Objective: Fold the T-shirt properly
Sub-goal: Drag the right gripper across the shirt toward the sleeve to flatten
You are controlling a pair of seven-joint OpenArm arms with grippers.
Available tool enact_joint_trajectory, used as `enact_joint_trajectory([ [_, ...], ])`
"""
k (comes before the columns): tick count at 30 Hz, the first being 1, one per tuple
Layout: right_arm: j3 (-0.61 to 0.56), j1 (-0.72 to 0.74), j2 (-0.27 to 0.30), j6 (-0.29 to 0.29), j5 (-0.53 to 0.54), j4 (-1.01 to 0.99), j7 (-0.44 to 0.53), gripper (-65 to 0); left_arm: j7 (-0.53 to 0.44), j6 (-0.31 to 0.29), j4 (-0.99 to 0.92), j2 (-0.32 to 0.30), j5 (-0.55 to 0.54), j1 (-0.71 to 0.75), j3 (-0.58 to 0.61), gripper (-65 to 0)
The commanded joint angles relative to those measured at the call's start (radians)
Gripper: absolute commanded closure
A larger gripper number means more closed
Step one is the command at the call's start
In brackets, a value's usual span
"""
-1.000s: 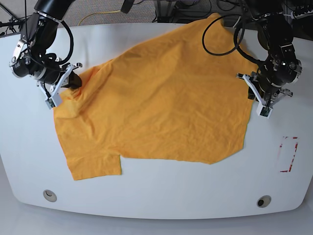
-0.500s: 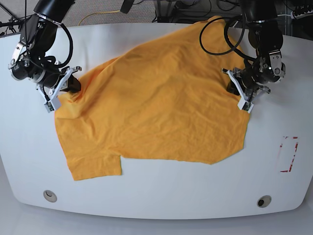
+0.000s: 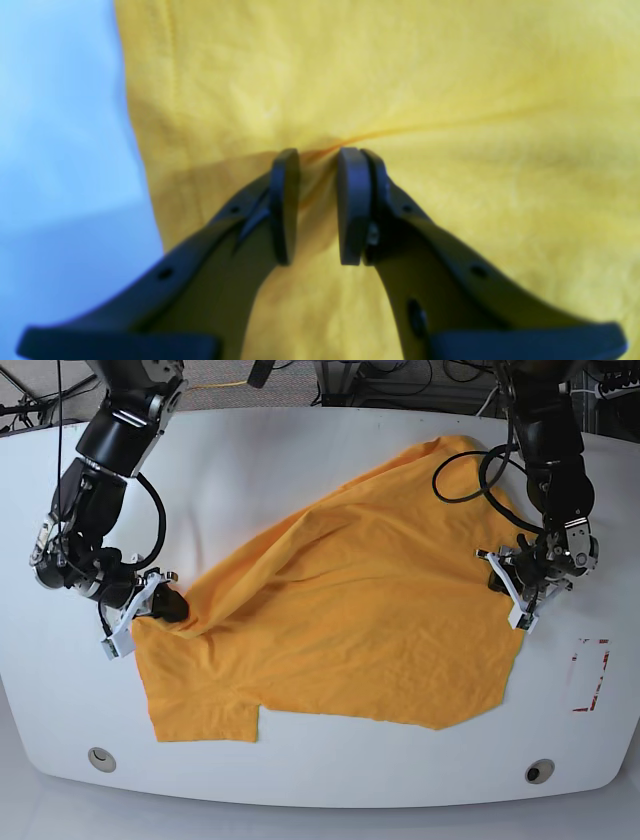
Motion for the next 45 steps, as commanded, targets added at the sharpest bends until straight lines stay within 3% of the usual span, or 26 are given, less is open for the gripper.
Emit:
enact_joint_trajectory([
  [1, -0.054, 0.091, 0.018, 0.003, 0.015, -0.084, 0.083, 0.0, 0.057, 0.006, -0.005, -0.009, 0.043, 0.002, 0.001, -11.9],
  [6, -0.183, 0.200, 0.016, 0.003, 0.015, -0.243, 0.156, -6.0, 0.057, 0.006, -0.002, -0.007, 0.043, 0.025, 0.003, -11.9],
  [13, -0.278, 0.274, -0.015, 0.003, 0.015, -0.407, 0.211, -40.3, 0.055, 0.006, -0.003, -0.004, 0.043, 0.037, 0.005, -11.9],
  [15, -0.277, 0.257, -0.013, -0.003, 0.022, -0.400, 0.211, -45.8, 0.055, 0.006, -0.005, -0.004, 0.043, 0.037, 0.005, -11.8],
  [21, -0.274, 0.093, 0.064, -0.004, 0.073, -0.174, 0.209, -46.6, 0.055, 0.006, 0.000, -0.004, 0.043, 0.037, 0.005, -11.8],
  [25, -0.179, 0.022, 0.085, -0.006, 0.087, -0.143, 0.209, -46.6, 0.055, 0.006, 0.000, -0.004, 0.043, 0.037, 0.005, -11.8],
  [30, -0.113, -0.008, 0.087, 0.000, 0.021, -0.146, 0.211, -46.6, 0.055, 0.005, -0.002, -0.006, 0.043, 0.038, 0.003, -11.7],
  [36, -0.116, 0.022, 0.039, 0.002, -0.057, -0.146, 0.211, -46.6, 0.055, 0.005, 0.001, -0.004, 0.043, 0.045, 0.003, -11.7],
  [45, -0.130, 0.025, 0.021, 0.000, 0.055, -0.140, 0.206, -46.6, 0.055, 0.005, 0.001, -0.004, 0.043, 0.051, 0.003, -11.7],
])
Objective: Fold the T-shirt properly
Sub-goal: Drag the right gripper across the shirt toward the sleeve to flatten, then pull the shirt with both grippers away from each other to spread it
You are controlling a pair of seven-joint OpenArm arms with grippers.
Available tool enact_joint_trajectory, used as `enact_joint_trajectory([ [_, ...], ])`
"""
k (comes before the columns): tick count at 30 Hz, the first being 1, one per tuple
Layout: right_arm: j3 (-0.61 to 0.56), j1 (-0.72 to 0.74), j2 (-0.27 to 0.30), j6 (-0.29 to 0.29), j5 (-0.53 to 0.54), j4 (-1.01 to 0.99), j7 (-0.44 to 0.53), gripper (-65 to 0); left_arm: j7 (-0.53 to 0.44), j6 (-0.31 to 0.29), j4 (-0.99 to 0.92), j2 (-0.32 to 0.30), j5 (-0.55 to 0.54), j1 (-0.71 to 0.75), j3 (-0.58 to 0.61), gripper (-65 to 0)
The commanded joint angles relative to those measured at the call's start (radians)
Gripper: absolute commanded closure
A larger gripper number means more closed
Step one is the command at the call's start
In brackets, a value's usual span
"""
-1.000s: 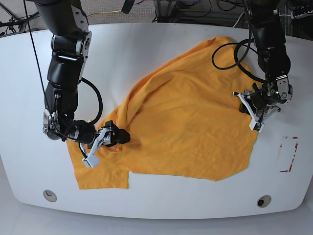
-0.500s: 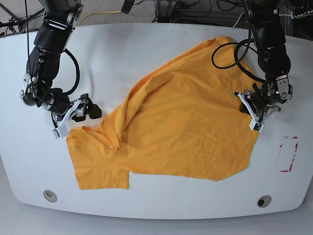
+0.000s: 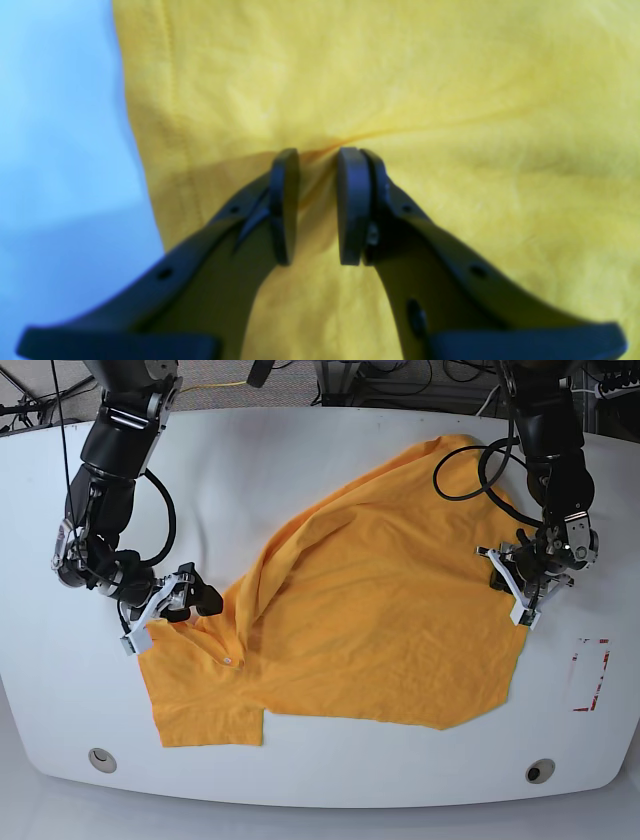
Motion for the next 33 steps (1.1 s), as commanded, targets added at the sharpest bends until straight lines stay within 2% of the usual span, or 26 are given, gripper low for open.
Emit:
enact_joint_trajectory([
  [1, -0.036, 0.025, -0.009, 0.007, 0.042, 0.021, 0.022, -46.6, 0.094, -0.001, -0.008, -0.003, 0.045, 0.017, 0.003, -11.7],
  [6, -0.118, 0.025, -0.049, -0.002, 0.032, 0.021, 0.047, -46.6, 0.094, -0.001, -0.008, -0.003, 0.043, 0.019, 0.002, -11.7],
  [10, -0.175, 0.023, -0.064, -0.005, -0.060, 0.021, 0.133, -46.6, 0.094, -0.001, -0.008, -0.004, 0.040, 0.019, 0.000, -11.7],
  [16, -0.212, 0.023, -0.081, -0.097, -0.224, 0.022, 0.239, -46.3, 0.094, -0.003, -0.007, -0.006, 0.040, 0.019, -0.001, -11.5],
  [17, -0.212, 0.022, -0.083, -0.106, -0.242, 0.021, 0.251, -44.7, 0.094, -0.003, -0.008, -0.007, 0.040, 0.019, -0.001, -11.5],
  [18, -0.212, 0.020, -0.083, -0.117, -0.265, 0.019, 0.268, -39.8, 0.094, -0.003, -0.008, -0.007, 0.040, 0.019, -0.001, -11.5],
  [20, -0.217, 0.014, -0.084, -0.128, -0.293, 0.021, 0.285, -26.3, 0.094, -0.003, -0.008, -0.007, 0.040, 0.019, -0.001, -11.5],
  [22, -0.210, 0.000, -0.084, -0.128, -0.317, 0.021, 0.285, -3.5, 0.094, -0.003, -0.008, -0.007, 0.040, 0.019, -0.001, -11.5],
  [23, -0.210, -0.007, -0.083, -0.128, -0.317, 0.021, 0.285, 0.0, 0.094, -0.003, -0.010, -0.007, 0.040, 0.019, -0.001, -11.5],
  [26, -0.180, -0.040, -0.081, -0.128, -0.319, 0.067, 0.275, -1.9, 0.094, -0.003, -0.008, -0.009, 0.040, 0.019, -0.001, -11.5],
  [29, -0.108, -0.125, -0.081, -0.128, -0.316, 0.191, 0.239, 0.0, 0.094, -0.003, -0.011, -0.012, 0.042, 0.031, -0.004, -11.5],
  [33, -0.008, -0.230, -0.081, -0.128, -0.314, 0.351, 0.151, 0.0, 0.094, -0.003, -0.004, -0.029, 0.039, 0.048, -0.006, -11.5],
])
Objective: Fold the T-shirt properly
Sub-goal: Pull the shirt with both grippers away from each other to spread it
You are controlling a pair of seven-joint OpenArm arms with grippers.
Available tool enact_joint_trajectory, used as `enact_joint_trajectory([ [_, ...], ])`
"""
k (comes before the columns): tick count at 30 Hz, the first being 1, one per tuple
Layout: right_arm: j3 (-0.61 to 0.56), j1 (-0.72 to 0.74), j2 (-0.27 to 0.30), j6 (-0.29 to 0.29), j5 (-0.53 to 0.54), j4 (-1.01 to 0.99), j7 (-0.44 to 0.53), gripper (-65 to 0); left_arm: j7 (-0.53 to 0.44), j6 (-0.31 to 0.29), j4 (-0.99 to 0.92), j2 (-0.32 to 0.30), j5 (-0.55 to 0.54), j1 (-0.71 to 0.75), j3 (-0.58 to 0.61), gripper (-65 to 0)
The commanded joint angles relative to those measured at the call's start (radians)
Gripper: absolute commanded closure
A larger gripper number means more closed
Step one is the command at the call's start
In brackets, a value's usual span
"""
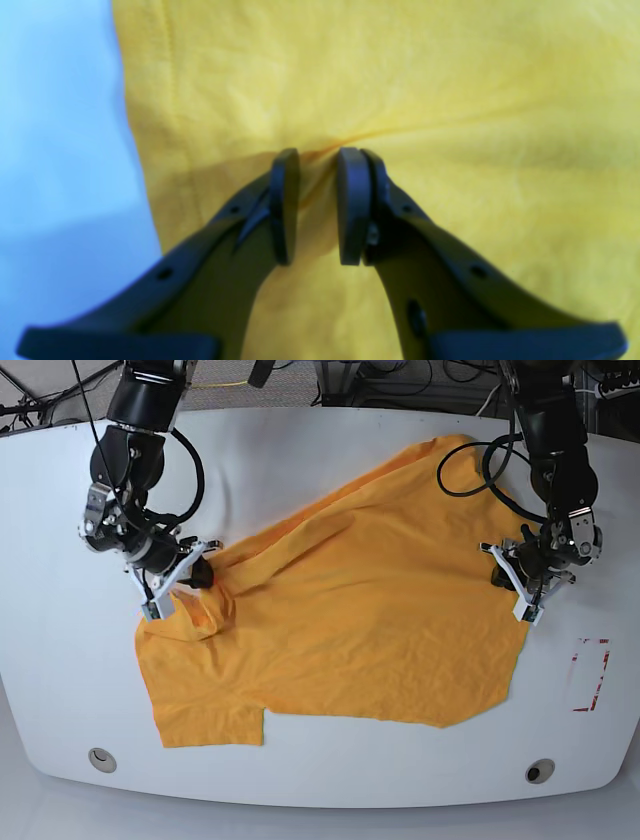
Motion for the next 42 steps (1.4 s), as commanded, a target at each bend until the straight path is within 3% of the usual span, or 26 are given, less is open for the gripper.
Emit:
enact_joint_trajectory([
  [1, 0.059, -0.049, 0.010, 0.002, 0.017, 0.120, -0.027, 0.0, 0.108, 0.005, -0.007, -0.009, 0.065, 0.027, 0.000, -11.5],
  [9, 0.116, -0.234, 0.002, 0.008, 0.017, 0.264, -0.063, 0.0, 0.108, 0.005, -0.005, -0.009, 0.065, 0.076, -0.037, -11.5],
  [17, 0.222, -0.378, -0.093, 0.011, 0.017, 0.301, -0.067, 0.0, 0.108, 0.005, 0.016, -0.011, 0.065, 0.151, -0.040, -11.5],
  [23, 0.297, -0.416, -0.095, 0.011, 0.017, 0.310, -0.073, 0.0, 0.110, 0.005, 0.056, -0.009, 0.065, 0.178, -0.097, -11.5],
  [26, 0.328, -0.416, -0.078, 0.013, 0.017, 0.321, -0.139, -1.3, 0.110, 0.003, 0.056, -0.009, 0.066, 0.180, -0.123, -11.5],
  [28, 0.331, -0.416, -0.070, 0.014, 0.018, 0.341, -0.166, -9.5, 0.114, 0.003, 0.056, -0.009, 0.068, 0.182, -0.124, -11.5],
  [31, 0.352, -0.444, -0.072, 0.014, 0.064, 0.398, -0.172, -30.6, 0.114, 0.003, 0.056, -0.009, 0.068, 0.212, -0.129, -11.5],
  [33, 0.377, -0.462, -0.072, 0.013, 0.124, 0.419, -0.172, -43.3, 0.114, 0.003, 0.059, -0.009, 0.065, 0.235, -0.129, -11.5],
  [35, 0.421, -0.474, -0.064, 0.013, 0.238, 0.418, -0.172, -51.8, 0.114, 0.003, 0.084, -0.009, 0.065, 0.260, -0.131, -11.5],
  [38, 0.490, -0.467, -0.038, 0.013, 0.362, 0.407, -0.172, -52.3, 0.114, 0.003, 0.150, -0.008, 0.065, 0.324, -0.131, -11.5],
  [42, 0.504, -0.407, -0.006, 0.011, 0.402, 0.364, -0.172, -52.3, 0.114, 0.003, 0.234, -0.005, 0.065, 0.398, -0.131, -11.5],
])
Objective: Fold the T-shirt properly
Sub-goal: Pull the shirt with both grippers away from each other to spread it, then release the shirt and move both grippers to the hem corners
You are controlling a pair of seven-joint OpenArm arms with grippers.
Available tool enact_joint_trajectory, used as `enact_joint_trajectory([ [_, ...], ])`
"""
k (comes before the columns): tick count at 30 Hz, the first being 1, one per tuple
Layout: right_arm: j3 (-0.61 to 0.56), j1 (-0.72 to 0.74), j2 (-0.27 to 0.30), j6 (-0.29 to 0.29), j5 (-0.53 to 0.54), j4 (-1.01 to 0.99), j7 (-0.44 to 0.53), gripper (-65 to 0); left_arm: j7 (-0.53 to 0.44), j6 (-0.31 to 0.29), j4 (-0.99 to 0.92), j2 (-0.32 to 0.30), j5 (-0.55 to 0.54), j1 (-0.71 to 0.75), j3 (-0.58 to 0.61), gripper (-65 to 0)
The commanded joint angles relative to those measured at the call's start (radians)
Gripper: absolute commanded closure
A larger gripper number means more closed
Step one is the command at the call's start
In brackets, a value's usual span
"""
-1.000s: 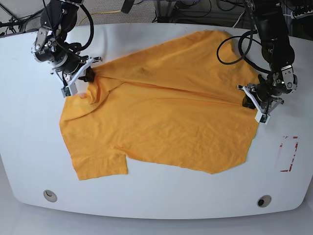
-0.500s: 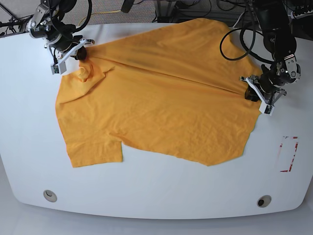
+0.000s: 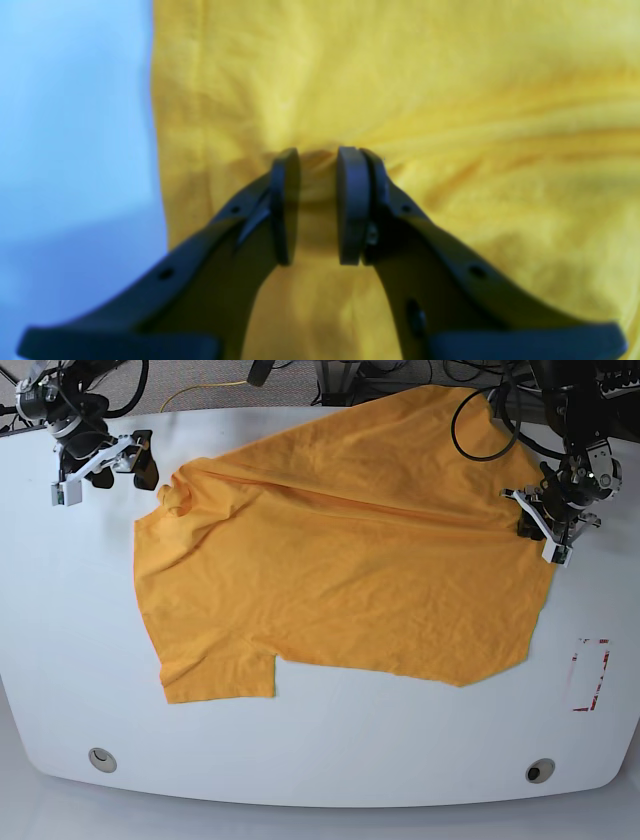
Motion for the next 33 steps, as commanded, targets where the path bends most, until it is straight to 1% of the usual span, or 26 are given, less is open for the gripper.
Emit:
enact_joint_trajectory([
  [1, -0.003, 0.064, 0.036, -0.002, 0.031, -0.030, 0.015, -52.3, 0.187, -0.005, 0.026, 0.006, 0.106, 0.068, 0.008, -11.7],
  [4, -0.034, 0.131, 0.070, 0.001, 0.031, -0.122, 0.015, -52.3, 0.187, -0.005, 0.076, 0.006, 0.106, 0.105, 0.009, -11.9],
  [8, -0.086, 0.268, 0.145, 0.001, 0.031, -0.314, 0.015, -52.3, 0.187, -0.005, 0.150, 0.007, 0.104, 0.128, 0.006, -12.1],
  [10, -0.101, 0.321, 0.171, 0.001, 0.031, -0.386, 0.015, -52.3, 0.187, -0.005, 0.176, 0.007, 0.104, 0.129, 0.006, -13.3],
  [12, -0.114, 0.367, 0.198, 0.002, 0.031, -0.468, 0.021, -52.3, 0.187, -0.005, 0.204, 0.007, 0.106, 0.129, 0.006, -19.6],
  [14, -0.137, 0.412, 0.225, 0.002, 0.029, -0.535, 0.033, -52.3, 0.187, -0.005, 0.220, 0.007, 0.106, 0.129, 0.006, -28.3],
  [15, -0.172, 0.442, 0.241, 0.002, 0.029, -0.580, 0.048, -52.3, 0.187, -0.005, 0.233, 0.007, 0.106, 0.129, 0.006, -35.4],
  [18, -0.250, 0.479, 0.281, 0.002, 0.029, -0.649, 0.107, -52.3, 0.187, -0.005, 0.274, 0.007, 0.106, 0.128, 0.006, -46.4],
  [19, -0.282, 0.489, 0.292, 0.002, 0.029, -0.678, 0.137, -52.3, 0.187, -0.005, 0.293, 0.007, 0.106, 0.126, 0.006, -48.3],
  [20, -0.307, 0.502, 0.300, 0.002, 0.029, -0.701, 0.159, -52.3, 0.187, -0.005, 0.308, 0.007, 0.106, 0.126, 0.006, -48.5],
  [23, -0.361, 0.524, 0.306, 0.002, 0.029, -0.758, 0.182, -52.3, 0.187, -0.005, 0.351, 0.007, 0.106, 0.126, 0.006, -48.5],
  [26, -0.371, 0.527, 0.310, 0.002, 0.005, -0.804, 0.214, -52.3, 0.187, -0.005, 0.365, 0.006, 0.106, 0.125, -0.017, -48.5],
  [31, -0.371, 0.542, 0.272, 0.002, -0.070, -0.814, 0.225, -52.3, 0.187, -0.005, 0.365, 0.006, 0.106, 0.097, -0.040, -48.5],
  [33, -0.371, 0.544, 0.244, 0.002, -0.089, -0.810, 0.223, -52.3, 0.187, -0.005, 0.365, 0.006, 0.104, 0.089, -0.066, -48.5],
])
